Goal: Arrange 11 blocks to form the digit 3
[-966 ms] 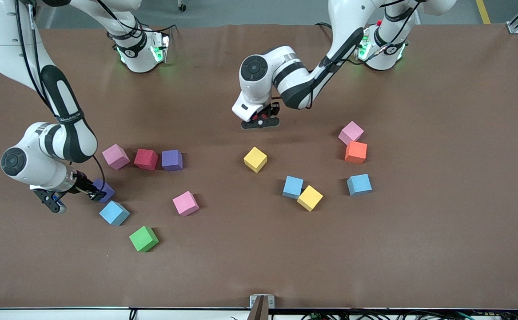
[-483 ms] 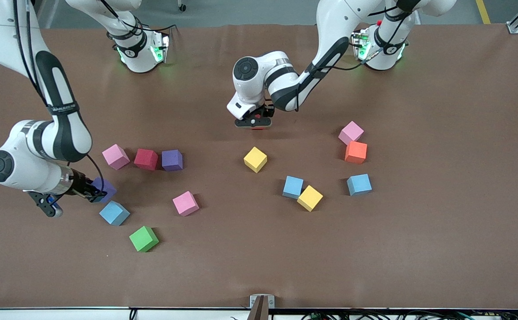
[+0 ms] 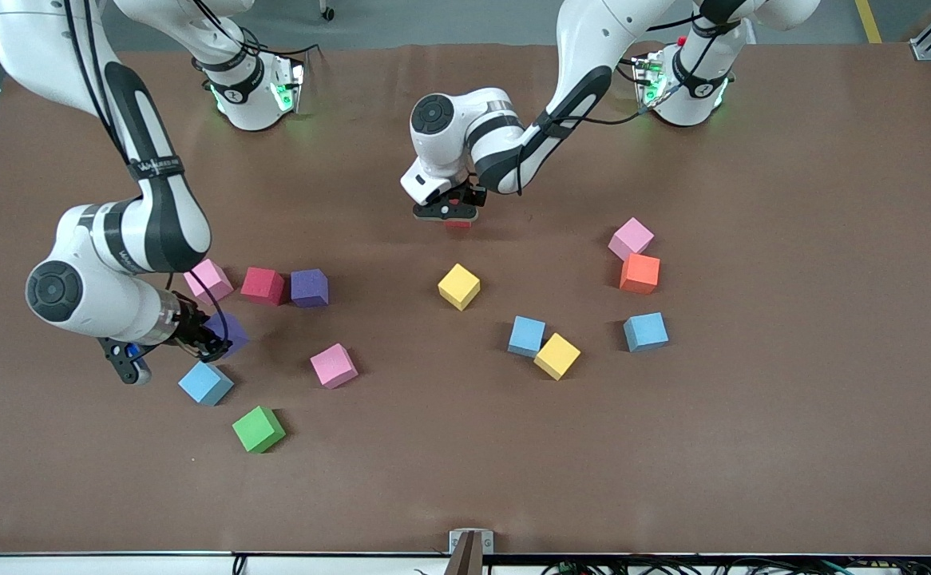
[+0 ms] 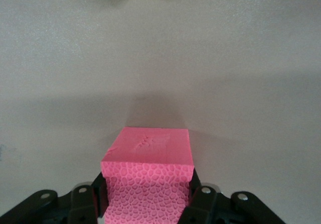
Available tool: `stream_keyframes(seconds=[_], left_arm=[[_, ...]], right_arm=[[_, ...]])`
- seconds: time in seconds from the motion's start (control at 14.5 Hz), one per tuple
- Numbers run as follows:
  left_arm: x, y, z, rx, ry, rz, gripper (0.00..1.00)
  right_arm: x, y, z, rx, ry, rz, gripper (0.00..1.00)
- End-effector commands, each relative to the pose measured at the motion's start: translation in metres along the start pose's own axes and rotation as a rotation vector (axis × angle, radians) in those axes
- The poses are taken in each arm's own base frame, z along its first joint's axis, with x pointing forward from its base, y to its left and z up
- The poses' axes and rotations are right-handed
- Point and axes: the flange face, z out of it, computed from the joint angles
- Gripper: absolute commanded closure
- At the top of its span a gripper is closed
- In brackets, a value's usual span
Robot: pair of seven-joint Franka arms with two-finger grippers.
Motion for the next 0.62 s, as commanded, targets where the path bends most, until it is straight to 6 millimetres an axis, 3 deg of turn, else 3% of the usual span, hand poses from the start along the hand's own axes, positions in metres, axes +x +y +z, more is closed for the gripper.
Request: stream_keyframes(seconds=[0.0, 0.07, 0.14, 0.41, 0.55], left_arm=[[0.002, 0.003, 0.003, -0.015, 0.026, 0.016, 0.47], [0.003, 0.003, 0.001, -0.018, 0.029, 0.014, 0.20], [0.003, 0.003, 0.000, -0.019, 0.031, 0.012, 0.00], [0.016, -0.003, -0.025, -0.037, 0.060, 0.008, 0.00], [0.040, -0.019, -0.038, -0.048, 0.074, -0.022, 0.00]], right_arm=[[-0.016, -0.002, -0.010, -0.006, 0.005, 0.069, 1.00], [-0.020, -0.001, -0.016, -0.004, 0.004, 0.089, 1.00], [-0.027, -0.002, -0.017, -0.014, -0.004, 0.099, 1.00], [-0.048, 0.010, -0.024, -0.018, -0.030, 0.142, 1.00], [-0.071, 0.018, -0.039, 0.002, -0.048, 0.183, 1.00]])
